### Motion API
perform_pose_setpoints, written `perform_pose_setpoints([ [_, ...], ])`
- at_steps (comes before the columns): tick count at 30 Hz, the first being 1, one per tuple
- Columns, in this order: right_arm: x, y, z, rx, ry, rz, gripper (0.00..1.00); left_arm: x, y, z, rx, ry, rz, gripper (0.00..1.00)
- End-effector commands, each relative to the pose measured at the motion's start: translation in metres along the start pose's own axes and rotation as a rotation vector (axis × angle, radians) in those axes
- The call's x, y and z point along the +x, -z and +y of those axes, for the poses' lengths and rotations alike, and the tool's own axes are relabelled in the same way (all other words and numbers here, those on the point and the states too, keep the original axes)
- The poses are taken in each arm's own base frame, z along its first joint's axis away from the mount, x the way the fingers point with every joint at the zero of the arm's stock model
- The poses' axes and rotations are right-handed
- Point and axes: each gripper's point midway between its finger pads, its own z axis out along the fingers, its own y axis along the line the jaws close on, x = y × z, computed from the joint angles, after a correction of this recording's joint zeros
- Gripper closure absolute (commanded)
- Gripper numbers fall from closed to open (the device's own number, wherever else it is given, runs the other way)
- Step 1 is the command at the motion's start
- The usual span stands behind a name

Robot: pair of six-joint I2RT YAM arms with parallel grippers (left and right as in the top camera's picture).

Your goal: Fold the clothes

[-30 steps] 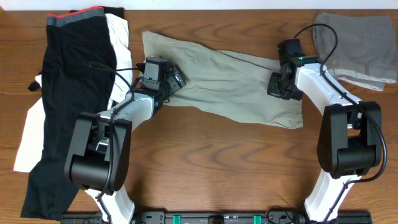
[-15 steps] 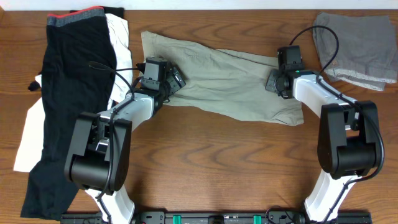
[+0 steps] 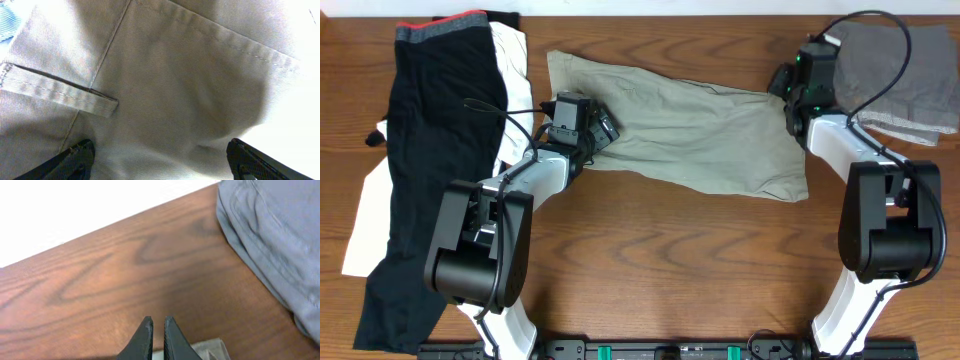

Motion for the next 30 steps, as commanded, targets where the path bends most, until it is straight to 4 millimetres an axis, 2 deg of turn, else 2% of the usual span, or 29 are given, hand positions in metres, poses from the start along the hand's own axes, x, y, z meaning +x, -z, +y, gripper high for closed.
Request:
perform_pose_setpoints([
  [1, -0.001, 0.0, 0.005, -0.014, 0.017, 0.039, 0.92, 0.006, -0.008, 0.008, -0.035, 0.008, 0.018, 0.14],
  [5, 0.019, 0.014, 0.018, -0.086, 0.073, 0.172, 0.94, 0.006, -0.008, 0.008, -0.034, 0.008, 0.019, 0.14],
  [11, 0.067, 0.037, 0.052, -0.266, 0.146, 0.38, 0.95, 0.006, -0.008, 0.008, -0.034, 0.008, 0.018, 0.14],
  [18, 0.097, 0.051, 0.083, -0.316, 0.24, 0.436, 0.95, 0.006, -0.008, 0.008, -0.034, 0.008, 0.018, 0.14],
  [25, 0.126, 0.056, 0.109, -0.346, 0.295, 0.475, 0.97, 0.006, -0.008, 0.008, -0.035, 0.008, 0.018, 0.14],
  [30, 0.146, 0.049, 0.109, -0.318, 0.324, 0.495, 0.96, 0.006, -0.008, 0.008, -0.035, 0.008, 0.018, 0.14],
])
